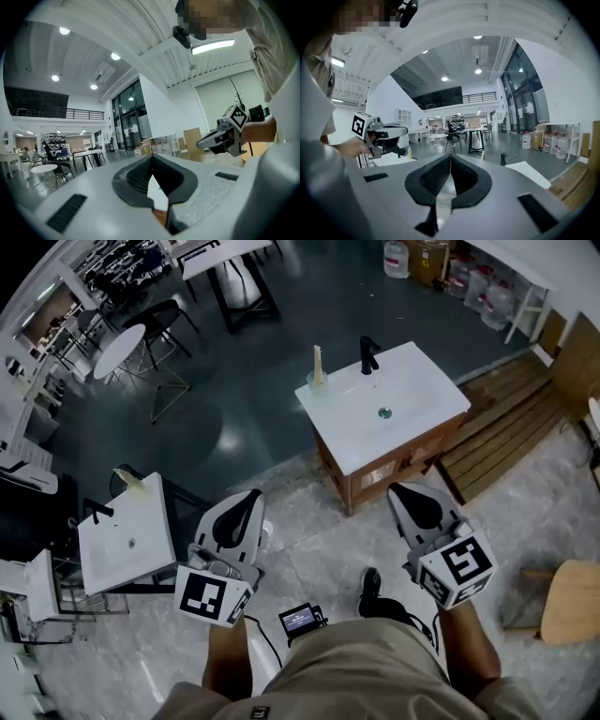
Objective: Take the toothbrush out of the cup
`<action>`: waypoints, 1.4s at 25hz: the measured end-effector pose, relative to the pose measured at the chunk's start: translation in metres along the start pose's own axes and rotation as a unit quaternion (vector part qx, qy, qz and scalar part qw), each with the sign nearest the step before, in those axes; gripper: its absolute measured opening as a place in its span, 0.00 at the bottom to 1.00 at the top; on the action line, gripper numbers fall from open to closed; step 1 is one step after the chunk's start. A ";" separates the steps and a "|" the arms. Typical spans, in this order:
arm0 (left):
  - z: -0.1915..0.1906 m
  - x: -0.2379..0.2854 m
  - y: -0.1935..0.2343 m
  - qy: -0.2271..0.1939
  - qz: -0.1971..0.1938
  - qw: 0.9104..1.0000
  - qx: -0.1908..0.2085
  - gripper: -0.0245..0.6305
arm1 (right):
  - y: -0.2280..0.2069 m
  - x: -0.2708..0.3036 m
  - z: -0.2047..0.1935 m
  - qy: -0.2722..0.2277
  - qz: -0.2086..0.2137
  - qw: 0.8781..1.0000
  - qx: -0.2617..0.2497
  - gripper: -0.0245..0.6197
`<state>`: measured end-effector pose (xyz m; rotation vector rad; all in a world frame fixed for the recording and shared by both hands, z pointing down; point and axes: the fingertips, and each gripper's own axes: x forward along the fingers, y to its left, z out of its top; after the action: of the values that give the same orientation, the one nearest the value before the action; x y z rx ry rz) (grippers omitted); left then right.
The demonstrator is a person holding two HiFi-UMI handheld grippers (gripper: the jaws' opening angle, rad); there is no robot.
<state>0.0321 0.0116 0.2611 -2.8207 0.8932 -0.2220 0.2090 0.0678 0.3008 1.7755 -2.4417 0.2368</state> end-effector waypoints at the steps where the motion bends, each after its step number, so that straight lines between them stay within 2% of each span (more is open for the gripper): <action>1: 0.002 0.012 0.003 0.000 0.006 1.000 0.000 0.05 | -0.012 0.010 0.001 0.003 0.007 1.000 0.000 0.05; 7: 0.001 0.051 0.027 0.011 0.058 0.998 -0.004 0.05 | -0.076 0.074 0.015 0.000 0.035 0.999 -0.008 0.05; 15: -0.029 0.067 0.070 0.040 0.106 0.993 -0.022 0.05 | -0.131 0.180 0.000 0.022 0.038 0.999 0.004 0.05; 21: -0.068 0.102 0.117 0.048 0.105 0.992 -0.049 0.05 | -0.167 0.283 -0.028 0.051 0.025 0.998 0.014 0.06; 25: -0.107 0.131 0.154 0.064 0.093 0.991 -0.077 0.05 | -0.199 0.358 -0.055 0.079 0.003 0.996 0.031 0.16; 30: -0.158 0.167 0.203 0.092 0.083 0.986 -0.114 0.05 | -0.239 0.455 -0.096 0.117 -0.027 0.991 0.054 0.22; 35: -0.204 0.195 0.240 0.115 0.073 0.982 -0.131 0.05 | -0.270 0.528 -0.145 0.151 -0.045 0.985 0.076 0.25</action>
<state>0.0169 -0.3197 0.4271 -2.9916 1.2593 -0.4469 0.3031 -0.4789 0.5552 1.7511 -2.1767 0.6474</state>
